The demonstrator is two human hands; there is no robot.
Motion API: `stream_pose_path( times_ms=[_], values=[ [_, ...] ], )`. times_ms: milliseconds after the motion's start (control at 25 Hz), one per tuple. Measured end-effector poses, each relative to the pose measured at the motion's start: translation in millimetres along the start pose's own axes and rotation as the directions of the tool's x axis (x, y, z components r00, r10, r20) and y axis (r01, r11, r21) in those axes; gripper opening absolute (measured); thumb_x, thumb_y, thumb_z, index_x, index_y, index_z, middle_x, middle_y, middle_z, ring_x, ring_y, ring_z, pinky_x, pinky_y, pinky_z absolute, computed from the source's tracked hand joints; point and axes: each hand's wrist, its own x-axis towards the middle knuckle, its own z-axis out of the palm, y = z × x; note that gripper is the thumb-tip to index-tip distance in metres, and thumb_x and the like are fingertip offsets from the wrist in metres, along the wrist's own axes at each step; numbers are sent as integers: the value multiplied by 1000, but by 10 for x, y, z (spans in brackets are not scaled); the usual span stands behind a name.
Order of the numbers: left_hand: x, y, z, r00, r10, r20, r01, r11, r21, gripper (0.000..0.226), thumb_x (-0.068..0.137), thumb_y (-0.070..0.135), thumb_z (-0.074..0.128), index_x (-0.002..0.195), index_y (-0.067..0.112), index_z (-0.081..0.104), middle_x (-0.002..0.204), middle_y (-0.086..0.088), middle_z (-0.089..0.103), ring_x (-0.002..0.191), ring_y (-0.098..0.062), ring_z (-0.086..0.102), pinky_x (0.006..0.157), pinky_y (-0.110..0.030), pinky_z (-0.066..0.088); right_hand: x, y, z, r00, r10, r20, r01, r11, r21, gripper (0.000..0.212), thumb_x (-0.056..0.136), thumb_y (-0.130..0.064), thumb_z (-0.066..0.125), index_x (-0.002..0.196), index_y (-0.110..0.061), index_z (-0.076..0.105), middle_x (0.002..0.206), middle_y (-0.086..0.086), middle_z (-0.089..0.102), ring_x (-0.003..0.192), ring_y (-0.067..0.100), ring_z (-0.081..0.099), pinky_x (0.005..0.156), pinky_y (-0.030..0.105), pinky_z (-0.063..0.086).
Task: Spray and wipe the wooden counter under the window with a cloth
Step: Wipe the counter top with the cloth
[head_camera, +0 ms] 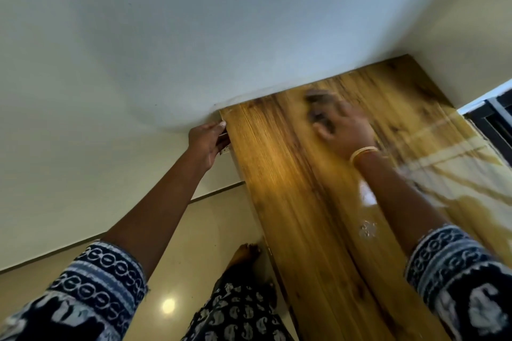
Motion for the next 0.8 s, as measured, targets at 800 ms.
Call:
stream_pose_path(
  times_ms=[800],
  values=[
    [-227,-212,-148,942,273,196,-334,831,445,55,92,6,61,144,9,41,100,-20,65,76,-22,68,57,-25,58,-728,958,-251,827,562,-12,-559,824,93,56,92,-59,35,144,-39,33,157,6,23,136,37,34,106,51,38]
  ],
)
